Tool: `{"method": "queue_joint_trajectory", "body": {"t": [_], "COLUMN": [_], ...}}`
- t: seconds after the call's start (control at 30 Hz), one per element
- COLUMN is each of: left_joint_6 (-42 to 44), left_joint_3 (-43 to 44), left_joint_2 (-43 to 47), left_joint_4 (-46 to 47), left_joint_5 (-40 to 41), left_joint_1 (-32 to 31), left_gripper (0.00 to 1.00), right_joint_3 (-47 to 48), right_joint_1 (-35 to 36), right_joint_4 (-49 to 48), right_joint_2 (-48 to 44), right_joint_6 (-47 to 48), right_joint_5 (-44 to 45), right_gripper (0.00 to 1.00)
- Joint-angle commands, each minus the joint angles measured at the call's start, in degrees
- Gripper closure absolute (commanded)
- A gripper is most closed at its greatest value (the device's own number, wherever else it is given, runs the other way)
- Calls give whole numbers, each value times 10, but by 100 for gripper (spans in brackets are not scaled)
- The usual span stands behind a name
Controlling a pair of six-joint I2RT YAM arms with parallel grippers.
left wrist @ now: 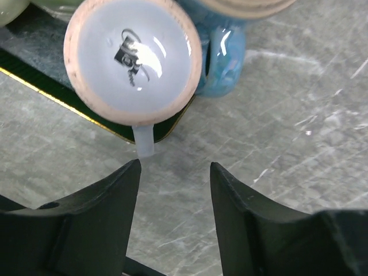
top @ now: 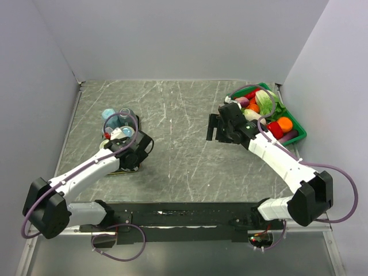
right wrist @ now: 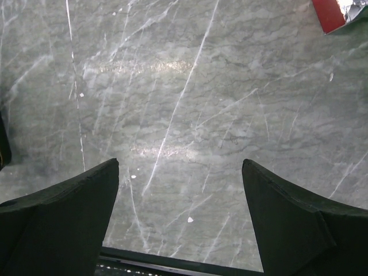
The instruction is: Turn the mug right side up
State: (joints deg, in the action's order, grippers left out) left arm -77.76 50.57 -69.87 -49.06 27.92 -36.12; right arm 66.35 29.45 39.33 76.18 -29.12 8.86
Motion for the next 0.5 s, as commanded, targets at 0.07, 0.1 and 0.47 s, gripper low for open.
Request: {"method": "queue_joint_trajectory", "body": {"t": [0.07, 0.1, 0.47], "left_joint_6": [-82, -84, -64], "left_joint_3": [11, 11, -13], "left_joint_2": [-23, -24, -10], "left_joint_4": [-40, -44, -8], "left_joint_5": [57, 57, 73], "left_joint_1": [-32, -33, -39], "left_gripper": [45, 45, 51], "right_joint_3": [-8, -6, -4], "right_joint_1": [-7, -7, -11], "right_joint_4": [-2, 0, -2], "right_joint_2": [-28, -27, -17], "right_joint_6": [11, 13, 21], "right_joint_5": [-6, -6, -10], "right_gripper": [7, 7, 7]}}
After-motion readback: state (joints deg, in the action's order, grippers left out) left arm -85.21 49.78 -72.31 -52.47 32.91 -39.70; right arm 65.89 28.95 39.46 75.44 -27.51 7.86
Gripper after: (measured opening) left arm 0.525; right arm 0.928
